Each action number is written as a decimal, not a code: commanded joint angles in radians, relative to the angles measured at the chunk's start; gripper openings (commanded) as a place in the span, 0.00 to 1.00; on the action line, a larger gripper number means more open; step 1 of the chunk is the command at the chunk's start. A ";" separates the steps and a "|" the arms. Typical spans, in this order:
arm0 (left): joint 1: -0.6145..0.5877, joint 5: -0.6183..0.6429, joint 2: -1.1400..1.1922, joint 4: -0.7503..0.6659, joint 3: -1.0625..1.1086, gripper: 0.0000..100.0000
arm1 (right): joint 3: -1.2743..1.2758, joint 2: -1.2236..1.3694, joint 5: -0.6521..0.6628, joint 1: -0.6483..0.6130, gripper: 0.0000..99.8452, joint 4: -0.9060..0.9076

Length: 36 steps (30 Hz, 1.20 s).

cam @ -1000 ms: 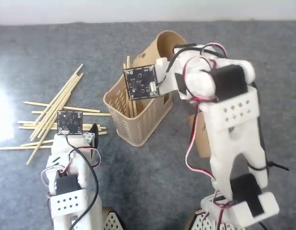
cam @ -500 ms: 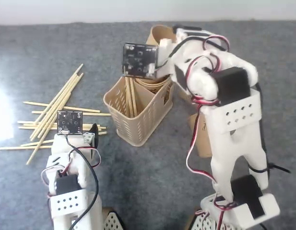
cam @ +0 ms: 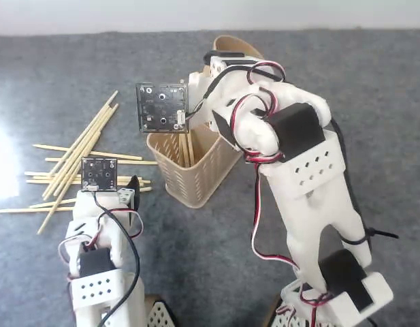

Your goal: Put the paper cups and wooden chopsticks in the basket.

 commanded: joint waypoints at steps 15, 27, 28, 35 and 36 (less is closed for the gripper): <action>0.008 -0.008 -0.012 -0.025 -0.007 0.21 | -0.173 0.122 -0.014 0.188 0.01 -0.165; 0.008 -0.008 -0.012 -0.026 -0.007 0.21 | -0.172 0.157 -0.015 0.105 0.01 -0.124; 0.008 -0.008 -0.012 -0.026 -0.007 0.21 | -0.172 0.159 -0.015 0.085 0.01 -0.113; 0.008 -0.008 -0.012 -0.026 -0.007 0.21 | -0.172 0.193 -0.075 0.027 0.01 -0.056; 0.008 -0.008 -0.012 -0.026 -0.007 0.21 | -0.180 0.191 -0.075 0.031 0.01 -0.061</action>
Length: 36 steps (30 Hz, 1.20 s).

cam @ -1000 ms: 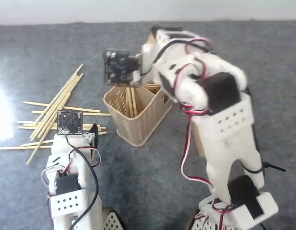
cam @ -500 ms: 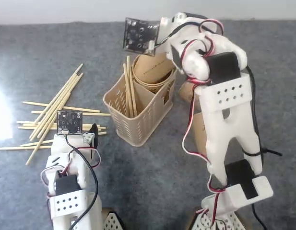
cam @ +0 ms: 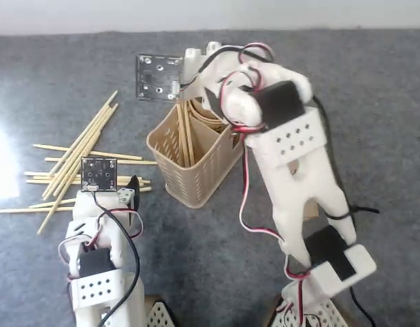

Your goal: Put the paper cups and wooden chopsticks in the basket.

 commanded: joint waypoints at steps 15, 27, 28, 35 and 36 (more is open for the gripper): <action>0.009 -0.008 -0.012 -0.025 -0.007 0.21 | -0.213 -0.067 -0.046 0.461 0.01 0.239; 0.002 0.031 -0.012 -0.023 -0.012 0.21 | 0.011 0.116 -0.651 0.812 0.01 0.262; 0.002 0.052 -0.012 -0.023 -0.013 0.21 | 0.040 0.131 -0.692 0.823 0.01 0.262; 0.002 -0.055 -0.012 0.161 -0.151 0.21 | 0.382 0.183 -0.824 0.829 0.01 0.111; 0.000 -0.055 -0.011 0.224 -0.208 0.21 | 0.439 0.177 -0.825 0.829 0.01 0.067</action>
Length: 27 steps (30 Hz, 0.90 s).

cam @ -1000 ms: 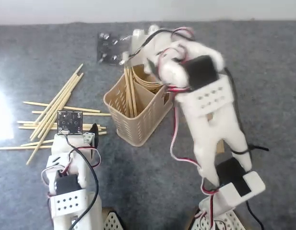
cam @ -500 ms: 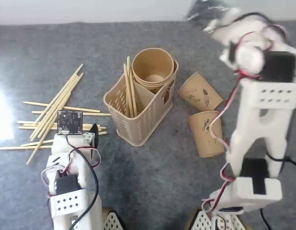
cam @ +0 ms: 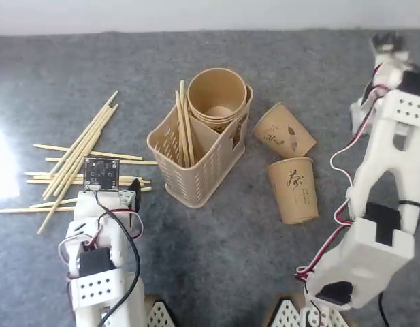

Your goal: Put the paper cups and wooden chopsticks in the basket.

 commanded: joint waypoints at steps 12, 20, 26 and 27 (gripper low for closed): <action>-0.038 -0.176 -0.003 0.638 -0.707 0.21 | 0.790 -0.196 -0.092 -0.024 0.01 -0.684; -0.040 -0.232 0.199 0.876 -1.010 0.21 | 0.950 -0.222 -0.091 -0.051 0.01 -0.901; -0.043 -0.325 0.730 1.063 -1.443 0.21 | 0.964 -0.222 -0.091 -0.056 0.01 -0.920; -0.054 -0.354 0.816 1.060 -1.497 0.21 | 0.964 -0.222 -0.091 -0.056 0.01 -0.920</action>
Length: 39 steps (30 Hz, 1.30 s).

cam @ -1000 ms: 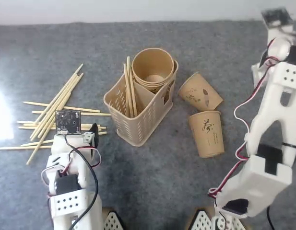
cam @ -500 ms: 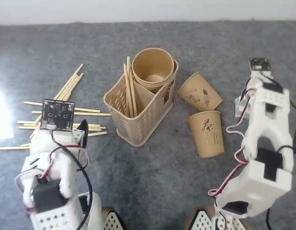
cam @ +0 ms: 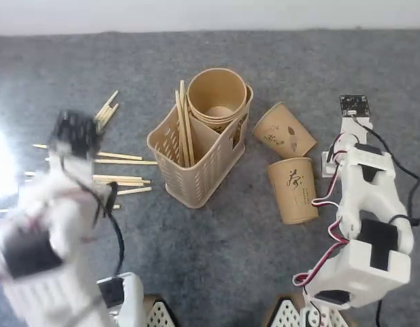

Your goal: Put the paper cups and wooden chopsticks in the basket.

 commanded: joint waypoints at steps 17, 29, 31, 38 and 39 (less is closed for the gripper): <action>-0.167 -0.241 1.455 0.052 -1.047 0.21 | -0.003 -0.054 -0.002 -0.041 0.01 -0.035; -0.167 -0.241 2.015 0.014 -1.535 0.21 | -0.003 -0.054 -0.002 -0.041 0.01 -0.036; -0.166 -0.239 2.085 0.026 -1.620 0.21 | -0.003 -0.054 -0.002 -0.041 0.01 -0.036; -0.164 -0.239 2.246 0.055 -1.751 0.18 | -0.003 -0.054 -0.002 -0.042 0.01 -0.036; -0.164 -0.239 2.254 0.055 -1.747 0.16 | -0.003 -0.054 -0.002 -0.042 0.01 -0.036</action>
